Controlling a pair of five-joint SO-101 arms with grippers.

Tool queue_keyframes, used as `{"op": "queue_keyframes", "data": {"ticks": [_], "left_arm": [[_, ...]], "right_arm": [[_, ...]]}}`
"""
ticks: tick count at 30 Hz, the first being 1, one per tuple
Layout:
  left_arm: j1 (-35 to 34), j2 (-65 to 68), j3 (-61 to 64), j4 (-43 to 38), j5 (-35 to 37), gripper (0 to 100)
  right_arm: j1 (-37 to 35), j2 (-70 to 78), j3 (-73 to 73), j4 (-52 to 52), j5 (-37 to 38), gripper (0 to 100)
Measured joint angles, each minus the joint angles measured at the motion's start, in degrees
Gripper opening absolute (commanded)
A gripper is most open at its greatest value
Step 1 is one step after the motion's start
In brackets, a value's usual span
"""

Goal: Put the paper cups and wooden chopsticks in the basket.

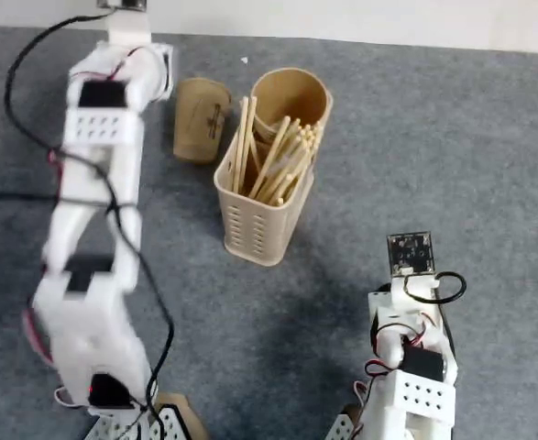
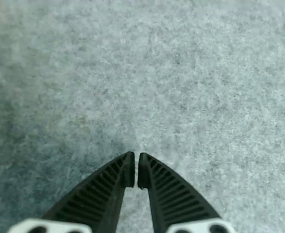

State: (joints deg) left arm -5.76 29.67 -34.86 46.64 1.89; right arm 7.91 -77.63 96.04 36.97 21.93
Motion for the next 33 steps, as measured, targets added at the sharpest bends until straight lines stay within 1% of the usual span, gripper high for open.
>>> {"op": "queue_keyframes", "data": {"ticks": [7,10,12,14,18,23,26,33], "left_arm": [[2.2,34.7,-39.8,0.4,0.0,18],[3.5,45.5,-51.3,-0.1,0.0,17],[3.9,49.2,-53.3,-2.1,0.0,17],[3.9,50.2,-53.3,-3.1,0.0,17],[3.6,49.9,-50.0,-4.3,0.1,17],[3.8,48.8,-47.6,-3.7,0.2,17],[3.7,46.8,-48.1,3.5,0.2,17],[3.7,42.6,-54.9,29.5,0.3,17]], "right_arm": [[0.0,0.0,0.0,0.0,0.0,3.5],[0.0,0.0,0.0,0.0,0.0,3.5],[0.0,0.0,0.0,0.0,0.0,3.5],[0.0,0.0,0.0,0.0,0.0,3.5],[0.0,0.0,0.0,0.0,0.0,3.5],[0.0,0.0,0.0,0.0,2.4,3.5],[0.0,0.0,0.0,0.0,2.6,3.5],[0.0,0.0,0.0,0.0,2.6,3.5]]}}
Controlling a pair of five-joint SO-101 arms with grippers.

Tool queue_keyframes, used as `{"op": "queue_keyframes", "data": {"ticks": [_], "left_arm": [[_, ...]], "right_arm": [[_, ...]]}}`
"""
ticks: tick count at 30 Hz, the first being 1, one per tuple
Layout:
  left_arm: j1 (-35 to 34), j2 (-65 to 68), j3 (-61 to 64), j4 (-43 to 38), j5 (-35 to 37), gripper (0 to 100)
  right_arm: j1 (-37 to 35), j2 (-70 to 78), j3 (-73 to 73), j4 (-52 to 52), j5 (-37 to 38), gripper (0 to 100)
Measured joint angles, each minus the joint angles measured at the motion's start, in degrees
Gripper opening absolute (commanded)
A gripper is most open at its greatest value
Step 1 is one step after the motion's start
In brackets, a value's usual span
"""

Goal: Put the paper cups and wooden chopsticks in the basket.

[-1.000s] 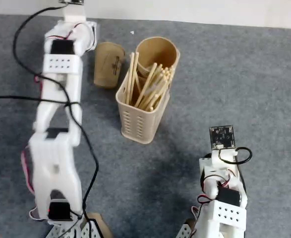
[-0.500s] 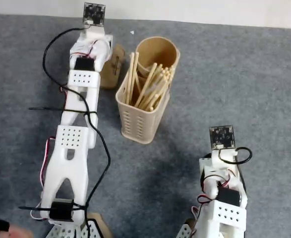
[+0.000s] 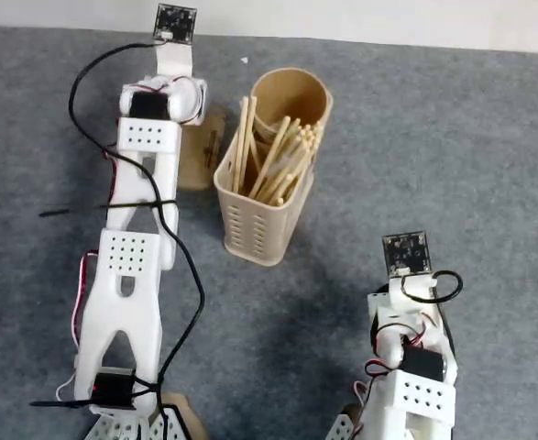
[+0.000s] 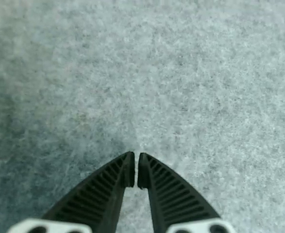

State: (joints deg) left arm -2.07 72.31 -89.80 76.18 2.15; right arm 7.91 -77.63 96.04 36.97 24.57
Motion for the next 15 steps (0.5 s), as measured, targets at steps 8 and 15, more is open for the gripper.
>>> {"op": "queue_keyframes", "data": {"ticks": [8,15], "left_arm": [[0.0,-6.0,-3.1,20.1,-0.1,18],[-1.6,-17.0,-2.9,25.3,-0.2,17]], "right_arm": [[0.0,0.0,0.0,0.0,0.0,3.5],[0.0,0.0,0.0,0.0,0.0,3.5]]}}
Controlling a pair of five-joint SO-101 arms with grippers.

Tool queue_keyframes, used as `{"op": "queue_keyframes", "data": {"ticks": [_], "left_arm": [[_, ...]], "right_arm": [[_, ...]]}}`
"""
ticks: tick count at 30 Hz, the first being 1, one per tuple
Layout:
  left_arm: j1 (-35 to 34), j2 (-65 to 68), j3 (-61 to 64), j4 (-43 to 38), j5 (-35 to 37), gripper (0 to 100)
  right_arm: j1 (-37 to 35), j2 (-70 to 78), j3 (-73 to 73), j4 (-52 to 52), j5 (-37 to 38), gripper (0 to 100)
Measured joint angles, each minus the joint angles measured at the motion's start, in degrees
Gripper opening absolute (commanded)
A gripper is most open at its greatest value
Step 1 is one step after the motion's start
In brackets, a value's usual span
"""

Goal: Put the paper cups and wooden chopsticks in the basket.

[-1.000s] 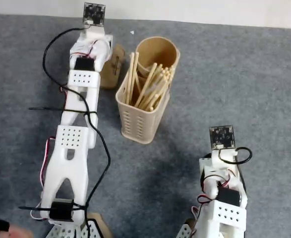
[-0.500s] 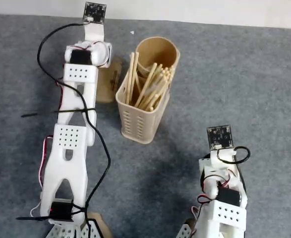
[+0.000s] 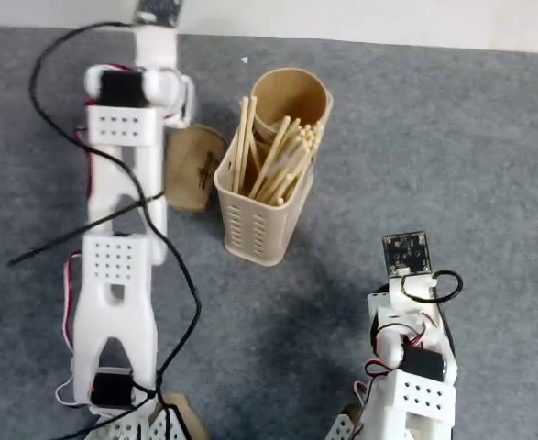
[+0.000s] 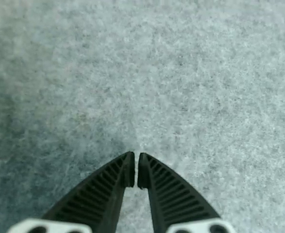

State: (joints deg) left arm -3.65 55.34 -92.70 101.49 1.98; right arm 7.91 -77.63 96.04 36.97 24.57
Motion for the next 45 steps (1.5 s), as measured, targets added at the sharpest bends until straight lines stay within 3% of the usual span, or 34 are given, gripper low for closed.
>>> {"op": "queue_keyframes", "data": {"ticks": [3,7,11,21,26,30,38,45], "left_arm": [[-1.9,-6.6,5.5,0.3,0.0,18],[-2.6,-16.4,21.9,0.1,0.0,18],[-2.5,-21.1,34.0,-6.2,0.0,18],[-2.5,-15.2,37.0,-33.4,0.0,17],[-2.5,-10.0,37.0,-36.7,0.0,17],[-2.3,-5.2,37.0,-33.1,0.0,17],[-0.3,-3.7,36.2,-17.4,0.0,17],[0.0,-3.9,24.1,-1.4,-0.1,17]], "right_arm": [[0.0,0.0,0.0,0.0,0.0,3.5],[0.0,0.0,0.0,0.0,0.0,3.5],[0.0,0.0,0.0,0.0,0.0,3.5],[0.0,0.0,0.0,0.0,0.0,3.5],[0.0,0.0,0.0,0.0,0.3,3.5],[0.0,0.0,0.0,0.0,0.3,3.5],[0.0,0.0,0.0,0.0,0.3,3.5],[-0.2,0.0,0.0,0.0,0.3,3.5]]}}
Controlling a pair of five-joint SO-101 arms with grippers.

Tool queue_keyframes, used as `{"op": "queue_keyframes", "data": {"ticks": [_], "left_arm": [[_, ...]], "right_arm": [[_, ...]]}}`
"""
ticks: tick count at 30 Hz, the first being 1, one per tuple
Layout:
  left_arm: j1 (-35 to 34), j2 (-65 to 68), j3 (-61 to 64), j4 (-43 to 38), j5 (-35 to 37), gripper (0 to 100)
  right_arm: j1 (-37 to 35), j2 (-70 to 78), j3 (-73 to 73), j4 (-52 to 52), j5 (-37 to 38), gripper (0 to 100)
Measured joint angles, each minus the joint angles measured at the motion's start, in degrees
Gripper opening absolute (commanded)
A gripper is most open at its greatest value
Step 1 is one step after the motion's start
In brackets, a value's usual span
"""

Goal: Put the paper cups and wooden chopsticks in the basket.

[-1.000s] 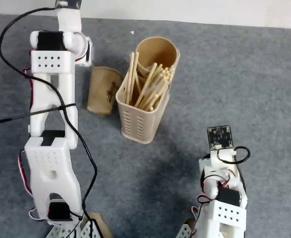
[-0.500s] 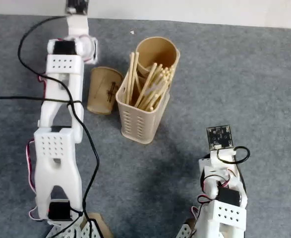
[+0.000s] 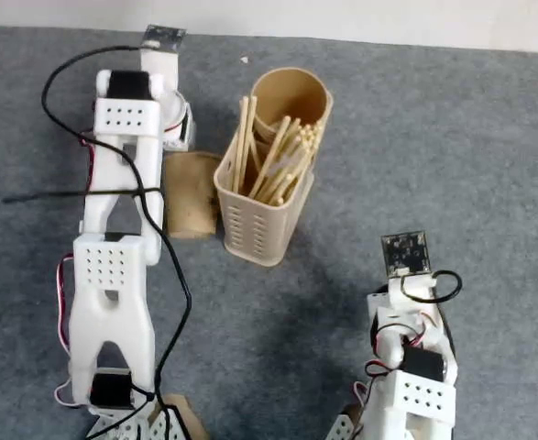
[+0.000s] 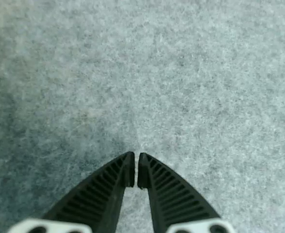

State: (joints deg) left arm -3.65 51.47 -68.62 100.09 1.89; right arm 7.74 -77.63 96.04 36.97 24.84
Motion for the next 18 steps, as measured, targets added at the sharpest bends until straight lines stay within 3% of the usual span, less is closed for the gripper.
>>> {"op": "queue_keyframes", "data": {"ticks": [5,12,18], "left_arm": [[-0.9,-4.0,2.2,1.5,0.0,7],[-0.6,-16.6,22.9,1.7,-3.8,19],[-0.5,-19.5,26.5,1.7,-4.7,19]], "right_arm": [[-0.1,0.0,0.0,0.0,0.0,3.5],[-0.1,0.0,0.0,0.0,0.0,3.5],[-0.1,0.0,0.0,0.0,0.0,3.5]]}}
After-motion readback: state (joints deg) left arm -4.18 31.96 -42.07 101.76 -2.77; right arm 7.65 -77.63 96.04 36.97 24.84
